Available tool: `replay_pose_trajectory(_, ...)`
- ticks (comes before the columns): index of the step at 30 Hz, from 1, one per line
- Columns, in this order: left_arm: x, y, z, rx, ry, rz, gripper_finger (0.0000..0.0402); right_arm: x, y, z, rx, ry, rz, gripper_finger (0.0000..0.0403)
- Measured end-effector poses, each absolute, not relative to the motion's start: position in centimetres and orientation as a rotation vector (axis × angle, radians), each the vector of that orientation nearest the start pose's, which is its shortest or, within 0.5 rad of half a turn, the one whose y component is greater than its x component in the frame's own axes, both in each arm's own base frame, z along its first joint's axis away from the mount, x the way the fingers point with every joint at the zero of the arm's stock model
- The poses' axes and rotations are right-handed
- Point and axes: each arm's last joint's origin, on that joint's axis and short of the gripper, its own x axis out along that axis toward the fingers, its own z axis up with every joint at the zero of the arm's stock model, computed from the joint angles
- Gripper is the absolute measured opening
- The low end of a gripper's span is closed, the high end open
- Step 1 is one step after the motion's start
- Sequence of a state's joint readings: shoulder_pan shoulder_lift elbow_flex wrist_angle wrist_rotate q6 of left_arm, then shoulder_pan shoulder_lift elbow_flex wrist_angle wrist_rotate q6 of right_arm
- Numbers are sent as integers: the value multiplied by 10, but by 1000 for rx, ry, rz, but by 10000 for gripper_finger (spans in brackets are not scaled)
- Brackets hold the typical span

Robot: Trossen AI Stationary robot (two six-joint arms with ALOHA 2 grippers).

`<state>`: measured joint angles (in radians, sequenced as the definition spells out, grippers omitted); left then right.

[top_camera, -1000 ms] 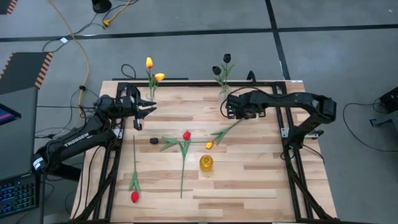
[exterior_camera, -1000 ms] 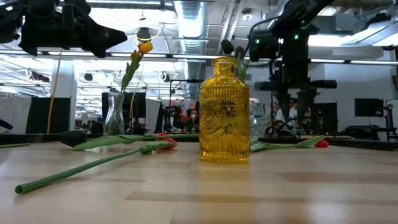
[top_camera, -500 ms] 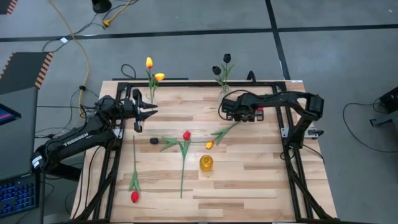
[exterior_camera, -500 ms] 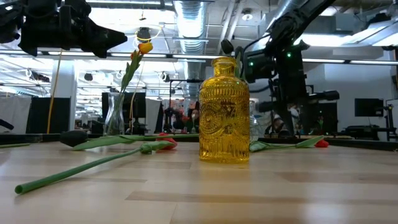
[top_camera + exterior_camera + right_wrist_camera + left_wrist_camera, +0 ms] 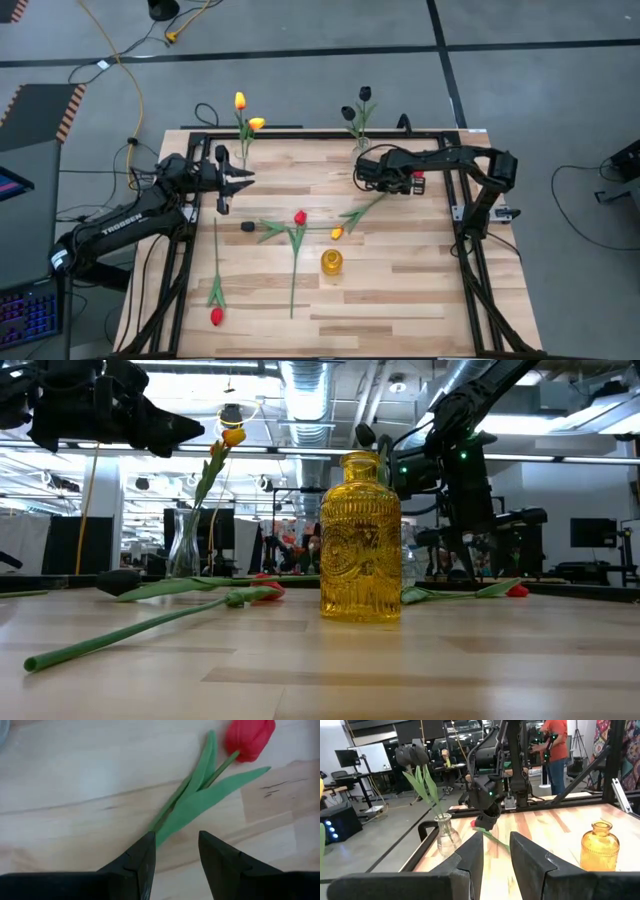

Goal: Sort flowers into vase by color
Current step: Put the top right red flower into the yellow vase

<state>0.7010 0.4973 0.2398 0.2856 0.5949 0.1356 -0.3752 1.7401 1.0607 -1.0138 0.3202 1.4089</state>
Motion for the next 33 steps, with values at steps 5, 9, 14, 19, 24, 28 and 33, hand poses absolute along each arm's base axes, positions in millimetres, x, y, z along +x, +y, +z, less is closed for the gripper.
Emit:
replay_pose_trajectory(5,111,73,226,145,-4,107,84,258,-111,162,1039,1035,-1629,175)
replay_pose_trajectory(9,111,73,226,145,-5,107,84,257,-111,162,1051,1025,-1648,175)
replay_pose_trajectory(14,111,73,227,145,-5,107,84,255,-110,163,1049,1026,-1676,175)
replay_pose_trajectory(19,111,73,227,145,-5,107,84,256,-112,163,1025,985,-1698,175)
replay_pose_trajectory(24,111,73,227,146,-6,106,84,256,-112,162,1019,976,-1715,175)
replay_pose_trajectory(28,111,73,227,146,-6,106,84,258,-113,150,1003,991,-1752,175)
replay_pose_trajectory(33,111,73,227,147,-7,106,84,260,-113,139,986,1041,-1768,175)
